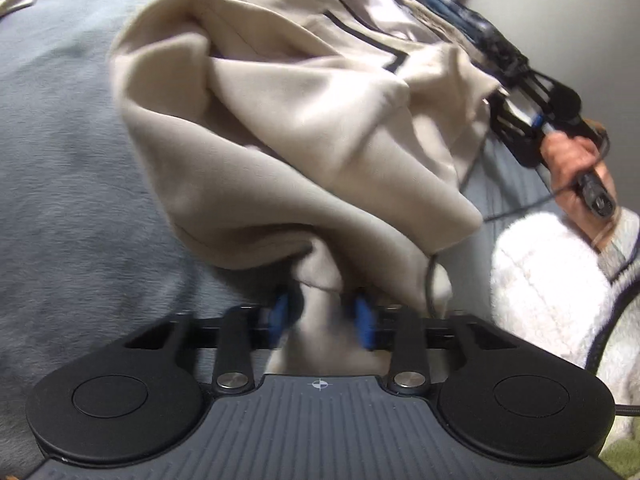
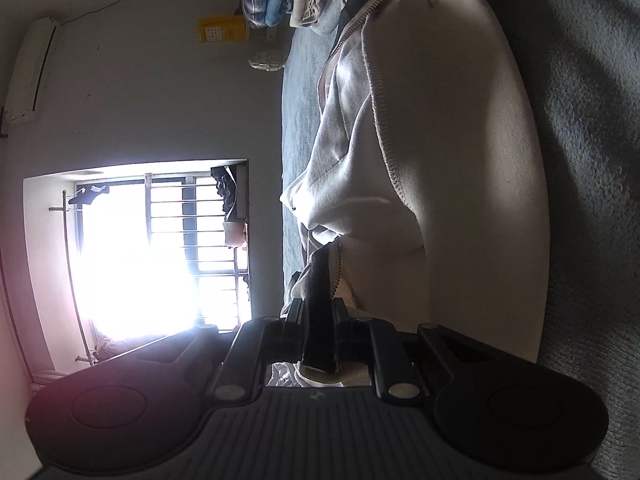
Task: Fold clothes
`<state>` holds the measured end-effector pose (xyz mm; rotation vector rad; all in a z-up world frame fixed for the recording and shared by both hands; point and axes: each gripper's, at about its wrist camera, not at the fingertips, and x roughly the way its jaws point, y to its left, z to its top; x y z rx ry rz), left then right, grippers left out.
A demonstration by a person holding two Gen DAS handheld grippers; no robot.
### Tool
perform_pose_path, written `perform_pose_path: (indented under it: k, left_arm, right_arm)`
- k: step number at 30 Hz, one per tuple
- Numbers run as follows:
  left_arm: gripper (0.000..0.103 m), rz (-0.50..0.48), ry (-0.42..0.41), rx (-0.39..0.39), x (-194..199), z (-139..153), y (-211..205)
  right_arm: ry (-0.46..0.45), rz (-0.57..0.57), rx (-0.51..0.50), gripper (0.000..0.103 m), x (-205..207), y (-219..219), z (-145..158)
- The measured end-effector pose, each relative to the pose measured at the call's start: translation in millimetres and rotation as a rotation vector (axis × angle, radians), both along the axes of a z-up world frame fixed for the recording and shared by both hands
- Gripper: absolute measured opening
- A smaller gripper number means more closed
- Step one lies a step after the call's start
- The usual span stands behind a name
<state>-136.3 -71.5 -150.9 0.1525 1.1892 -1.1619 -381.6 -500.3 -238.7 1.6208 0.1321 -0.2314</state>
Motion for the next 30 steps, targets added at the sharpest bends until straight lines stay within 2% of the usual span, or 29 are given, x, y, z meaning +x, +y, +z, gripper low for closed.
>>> perform_pose_path:
  k: [2,8,13,18,21,23,25,28,30]
  left_arm:
    - [0.012,0.049,-0.010,-0.004,9.6,7.6,12.0]
    - [0.008,0.205,-0.091,0.000,47.7,35.4,59.5]
    - [0.008,0.387,-0.236,-0.036,103.5,76.9,101.2]
    - [0.007,0.537,-0.486,-0.004,174.6,131.7,119.0]
    - [0.007,0.607,-0.583,-0.003,218.7,166.7,131.9]
    - [0.007,0.662,-0.696,0.044,242.1,181.2,133.8]
    - [0.008,0.743,-0.764,0.116,263.1,180.7,137.8]
    - [0.011,0.842,-0.683,0.255,298.2,149.7,153.9]
    - [0.013,0.878,-0.567,0.300,311.0,121.4,167.7]
  right_arm:
    - [0.000,0.001,0.000,0.015,1.5,-0.3,-0.2]
    - [0.000,0.013,-0.017,0.015,5.4,-0.5,3.4]
    - [-0.016,0.061,-0.035,0.015,13.6,1.9,10.9]
    - [-0.034,0.129,-0.117,0.015,29.1,11.4,41.2]
    - [-0.051,0.166,-0.145,0.015,39.8,18.5,61.3]
    - [-0.071,0.193,-0.165,0.015,46.4,25.2,74.0]
    - [-0.096,0.224,-0.174,0.015,51.7,32.4,82.3]
    - [-0.112,0.272,-0.170,0.015,60.5,44.2,87.3]
    - [-0.101,0.302,-0.158,0.015,66.4,51.9,84.0]
